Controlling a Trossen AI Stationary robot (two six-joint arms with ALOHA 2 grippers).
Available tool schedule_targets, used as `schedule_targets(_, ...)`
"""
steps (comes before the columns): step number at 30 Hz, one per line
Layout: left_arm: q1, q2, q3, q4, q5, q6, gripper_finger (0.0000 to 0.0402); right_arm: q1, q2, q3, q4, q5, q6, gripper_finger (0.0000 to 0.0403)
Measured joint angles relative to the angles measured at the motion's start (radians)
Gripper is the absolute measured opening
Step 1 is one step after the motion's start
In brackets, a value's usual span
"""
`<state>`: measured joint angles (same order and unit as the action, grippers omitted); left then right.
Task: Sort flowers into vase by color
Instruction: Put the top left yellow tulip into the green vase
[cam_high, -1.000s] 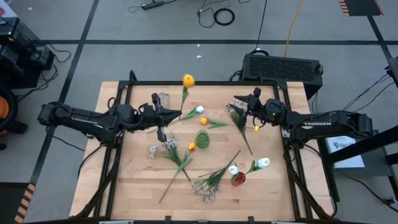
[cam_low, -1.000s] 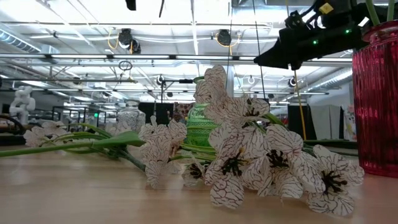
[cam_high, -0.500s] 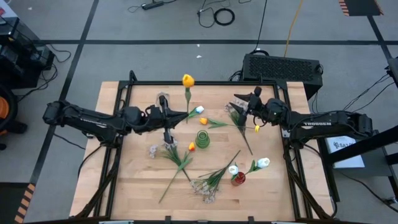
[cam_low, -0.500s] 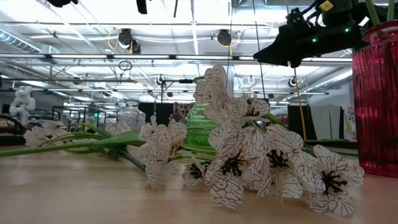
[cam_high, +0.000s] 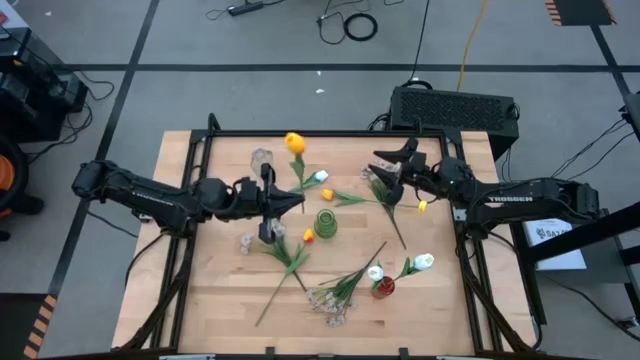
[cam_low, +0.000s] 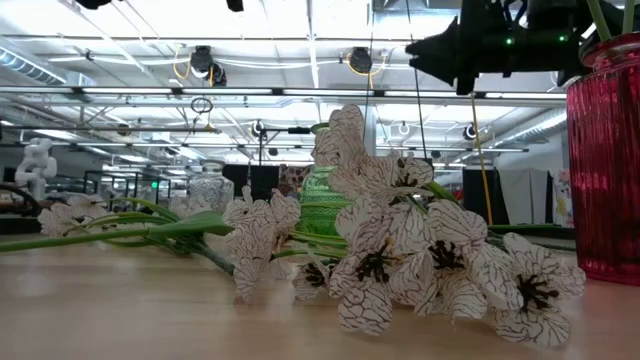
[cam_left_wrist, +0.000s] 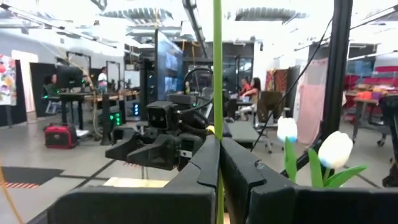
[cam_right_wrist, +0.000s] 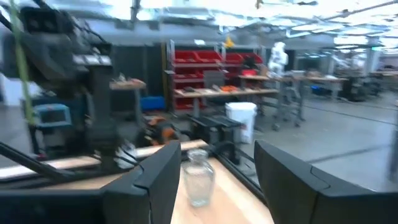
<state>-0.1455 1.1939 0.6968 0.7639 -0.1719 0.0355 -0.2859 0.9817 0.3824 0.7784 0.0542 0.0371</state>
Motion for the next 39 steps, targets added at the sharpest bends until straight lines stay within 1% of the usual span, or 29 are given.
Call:
schedule_targets(2, -0.008, 0.022, 0.0, 0.028, 0.0, 0.0, 0.0011, 0.0, 0.0, 0.0, 0.02, -0.039, 0.027, 0.0196)
schedule_targets(5, -0.012, 0.078, 0.0, 0.13, -0.001, 0.004, 0.0011, 0.003, 0.0, 0.0, 0.046, -0.087, 0.072, 0.0196)
schedule_targets(11, 0.016, 0.2, 0.0, 0.312, -0.006, 0.023, 0.0011, 0.047, 0.0, 0.0, 0.091, -0.07, 0.083, 0.0196)
schedule_targets(13, 0.032, 0.236, 0.0, 0.372, -0.007, 0.023, 0.0011, 0.062, 0.0, 0.014, 0.085, -0.039, 0.083, 0.0196)
schedule_targets(15, 0.045, 0.265, 0.0, 0.4, -0.007, 0.022, 0.0011, 0.075, 0.0, 0.04, 0.056, -0.03, 0.083, 0.0196)
schedule_targets(19, 0.072, 0.29, 0.0, 0.394, -0.008, 0.007, 0.0011, 0.109, 0.0, 0.11, -0.072, -0.03, 0.063, 0.0196)
schedule_targets(22, 0.088, 0.294, 0.0, 0.355, 0.01, -0.029, 0.0011, 0.134, 0.0, 0.152, -0.117, -0.029, 0.055, 0.0196)
schedule_targets(27, 0.096, 0.294, 0.005, 0.307, 0.06, -0.054, 0.0011, 0.163, 0.0, 0.167, -0.13, -0.029, 0.052, 0.0196)
schedule_targets(39, 0.09, 0.296, 0.005, 0.2, 0.063, -0.034, 0.0011, 0.164, 0.0, 0.168, -0.14, -0.029, 0.015, 0.0196)
